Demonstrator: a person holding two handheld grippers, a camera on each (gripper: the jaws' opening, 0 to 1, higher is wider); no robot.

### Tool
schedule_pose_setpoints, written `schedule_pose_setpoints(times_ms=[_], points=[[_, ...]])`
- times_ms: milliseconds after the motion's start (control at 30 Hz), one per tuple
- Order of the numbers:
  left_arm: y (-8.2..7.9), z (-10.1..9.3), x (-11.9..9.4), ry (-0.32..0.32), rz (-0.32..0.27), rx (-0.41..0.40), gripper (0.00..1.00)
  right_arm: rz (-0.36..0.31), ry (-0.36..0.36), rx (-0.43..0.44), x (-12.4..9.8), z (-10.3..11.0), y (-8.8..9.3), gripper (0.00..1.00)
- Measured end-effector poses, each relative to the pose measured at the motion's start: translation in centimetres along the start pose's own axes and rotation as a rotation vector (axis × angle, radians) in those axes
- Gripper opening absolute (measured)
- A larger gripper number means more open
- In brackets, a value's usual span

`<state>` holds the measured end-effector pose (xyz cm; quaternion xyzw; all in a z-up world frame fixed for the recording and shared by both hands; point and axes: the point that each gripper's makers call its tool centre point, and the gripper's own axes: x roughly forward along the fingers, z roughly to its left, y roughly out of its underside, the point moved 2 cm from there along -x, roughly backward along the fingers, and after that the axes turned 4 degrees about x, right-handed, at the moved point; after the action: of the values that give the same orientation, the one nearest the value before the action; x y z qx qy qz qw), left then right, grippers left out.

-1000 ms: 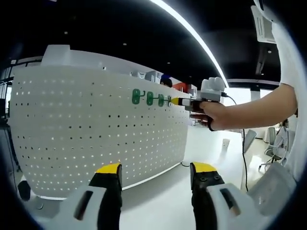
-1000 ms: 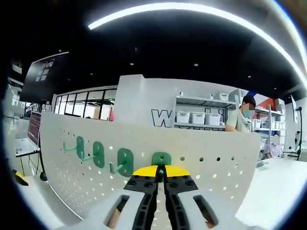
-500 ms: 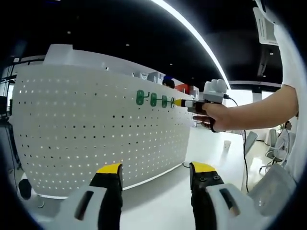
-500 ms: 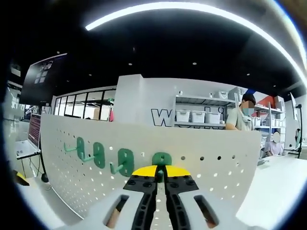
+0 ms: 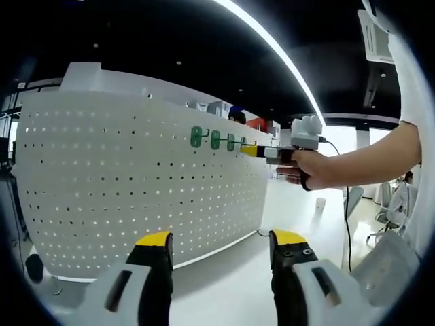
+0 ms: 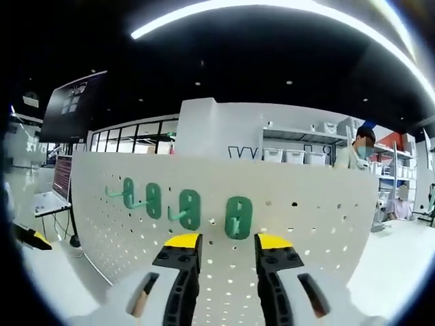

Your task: Insert the hook assembly into the mounting plate slot until the hook locks in place.

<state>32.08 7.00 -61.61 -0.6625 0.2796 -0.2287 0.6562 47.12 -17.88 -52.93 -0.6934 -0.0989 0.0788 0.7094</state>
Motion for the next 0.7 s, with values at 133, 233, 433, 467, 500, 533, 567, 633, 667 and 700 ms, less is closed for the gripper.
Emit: schedule_pose_setpoints(times_ms=[133,233,433,467,500,533,567,633,667,700], points=[[0.1,0.0,0.0,-0.001,0.0,-0.003,0.6,0.002,-0.007,0.001,0.0,0.1,0.4,0.41],[0.0,0.1,0.0,-0.001,-0.004,-0.004,0.6,-0.001,-0.011,0.005,0.0,0.2,0.3,0.41],[-0.1,0.1,0.0,-0.004,-0.004,-0.004,0.6,-0.005,-0.021,0.02,-0.3,0.2,0.3,0.4],[-0.1,0.1,0.0,-0.003,-0.006,-0.007,0.6,-0.011,-0.031,0.029,-0.4,0.3,0.3,0.4],[-0.1,0.0,0.0,-0.003,-0.006,-0.008,0.6,-0.014,-0.044,0.029,-0.7,0.5,0.4,0.4],[-0.1,0.0,0.0,-0.003,-0.007,-0.007,0.6,-0.011,-0.054,0.025,-0.9,0.6,0.6,0.4],[-0.1,0.0,0.0,-0.003,-0.009,-0.01,0.6,-0.01,-0.065,0.024,-1.1,0.8,0.8,0.4],[-0.1,0.1,-0.1,-0.006,-0.01,-0.014,0.6,-0.014,-0.088,0.033,-1.5,1.1,1.0,0.41],[0.0,0.0,-0.1,-0.005,-0.008,-0.015,0.6,-0.015,-0.096,0.028,-1.8,1.2,1.1,0.41],[0.0,0.0,-0.1,-0.005,-0.007,-0.015,0.6,-0.015,-0.108,0.028,-1.9,1.4,1.2,0.42]])
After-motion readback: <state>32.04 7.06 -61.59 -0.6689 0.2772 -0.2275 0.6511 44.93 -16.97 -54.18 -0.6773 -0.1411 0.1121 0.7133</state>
